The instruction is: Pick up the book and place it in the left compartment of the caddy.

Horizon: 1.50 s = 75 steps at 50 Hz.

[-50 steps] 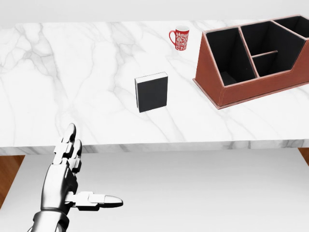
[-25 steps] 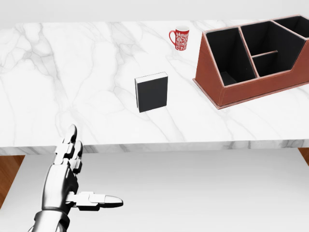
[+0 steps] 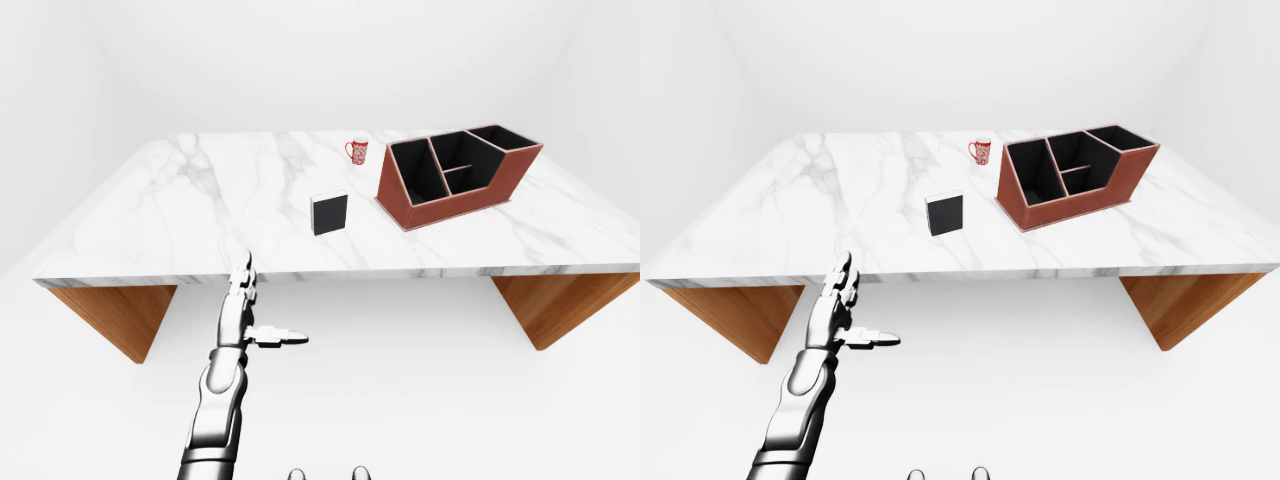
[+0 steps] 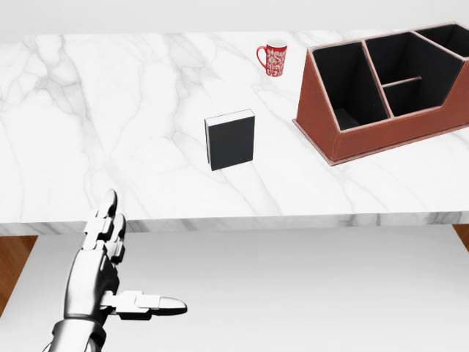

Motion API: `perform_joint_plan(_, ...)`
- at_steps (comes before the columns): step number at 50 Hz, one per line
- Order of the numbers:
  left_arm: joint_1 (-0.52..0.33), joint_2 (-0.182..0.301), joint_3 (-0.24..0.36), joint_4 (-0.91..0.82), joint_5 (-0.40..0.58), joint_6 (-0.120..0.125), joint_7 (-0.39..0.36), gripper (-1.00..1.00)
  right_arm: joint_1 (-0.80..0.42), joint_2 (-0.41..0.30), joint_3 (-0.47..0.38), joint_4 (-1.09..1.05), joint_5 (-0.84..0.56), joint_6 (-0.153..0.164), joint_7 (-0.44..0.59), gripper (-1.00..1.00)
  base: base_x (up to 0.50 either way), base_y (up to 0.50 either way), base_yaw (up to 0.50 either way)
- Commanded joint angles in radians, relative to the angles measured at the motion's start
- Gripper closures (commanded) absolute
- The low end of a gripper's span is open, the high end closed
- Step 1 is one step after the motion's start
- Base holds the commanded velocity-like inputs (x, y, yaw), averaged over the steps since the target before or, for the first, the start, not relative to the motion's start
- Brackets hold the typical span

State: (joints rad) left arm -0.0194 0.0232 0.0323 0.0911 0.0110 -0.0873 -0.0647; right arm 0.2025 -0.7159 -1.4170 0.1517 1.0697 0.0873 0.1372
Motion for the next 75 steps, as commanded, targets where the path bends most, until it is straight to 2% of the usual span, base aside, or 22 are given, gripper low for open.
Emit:
perform_joint_plan(1, -0.001, 0.000, -0.001, 0.005, 0.001, 0.000, -0.002, -1.00, 0.004, 0.006, -0.001, -0.010, -0.004, 0.000, 0.011, -1.00, 0.00, 0.00, 0.00)
perform_joint_plan(30, 0.004, -0.001, -0.002, -0.005, 0.002, 0.000, -0.002, -1.00, 0.004, 0.009, -0.008, -0.017, -0.010, 0.000, 0.014, -1.00, 0.00, 0.00, 0.11)
perform_joint_plan(75, 0.000, 0.000, -0.003, 0.007, 0.007, 0.000, -0.002, -1.00, 0.004, 0.008, -0.005, -0.009, -0.004, 0.000, 0.012, -1.00, 0.00, 0.00, 0.28)
